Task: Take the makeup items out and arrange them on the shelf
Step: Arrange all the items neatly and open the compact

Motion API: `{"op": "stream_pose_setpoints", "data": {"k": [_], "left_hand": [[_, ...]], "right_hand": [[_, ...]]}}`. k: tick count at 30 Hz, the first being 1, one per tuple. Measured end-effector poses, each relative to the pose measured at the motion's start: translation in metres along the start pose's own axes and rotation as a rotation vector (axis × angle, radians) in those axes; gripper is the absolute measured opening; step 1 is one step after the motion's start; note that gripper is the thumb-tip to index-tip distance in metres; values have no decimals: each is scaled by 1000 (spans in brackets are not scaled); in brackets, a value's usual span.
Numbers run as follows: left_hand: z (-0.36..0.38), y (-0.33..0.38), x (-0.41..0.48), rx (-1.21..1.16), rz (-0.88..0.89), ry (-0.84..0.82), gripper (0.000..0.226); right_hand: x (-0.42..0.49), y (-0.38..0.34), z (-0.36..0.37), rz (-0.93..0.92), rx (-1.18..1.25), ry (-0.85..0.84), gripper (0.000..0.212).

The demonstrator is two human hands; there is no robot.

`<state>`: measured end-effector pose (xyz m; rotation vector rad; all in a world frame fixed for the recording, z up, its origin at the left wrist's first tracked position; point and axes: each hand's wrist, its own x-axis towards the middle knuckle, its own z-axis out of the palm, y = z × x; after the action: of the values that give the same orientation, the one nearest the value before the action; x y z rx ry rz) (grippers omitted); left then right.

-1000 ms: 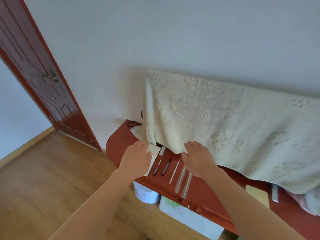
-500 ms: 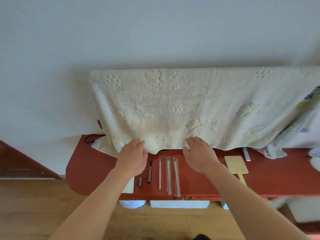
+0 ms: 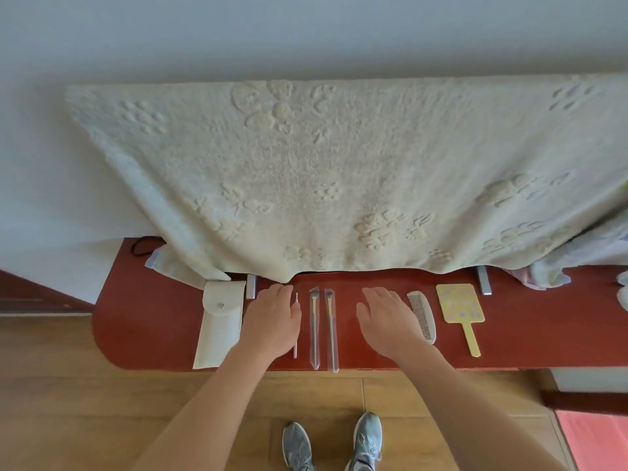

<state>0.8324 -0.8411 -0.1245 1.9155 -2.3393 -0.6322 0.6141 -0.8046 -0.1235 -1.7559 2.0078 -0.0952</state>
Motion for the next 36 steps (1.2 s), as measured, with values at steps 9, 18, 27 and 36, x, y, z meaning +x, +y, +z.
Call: {"op": "stream_pose_setpoints", "data": {"k": [9,18,27,36], "left_hand": [[57,13,11,-148,-110,-46,45],[90,14,24,-119,-165,-78,33],[106,11,30,-79,-198,-131,25],[113,11,30,-156,-201,-96,24]], "right_hand": [[17,5,61,123,208,-85,47],[19,-5,98,74,260,-75,30],[21,-6,110,84,284,-49,23],[23,-9,110,111,310,-43,21]]}}
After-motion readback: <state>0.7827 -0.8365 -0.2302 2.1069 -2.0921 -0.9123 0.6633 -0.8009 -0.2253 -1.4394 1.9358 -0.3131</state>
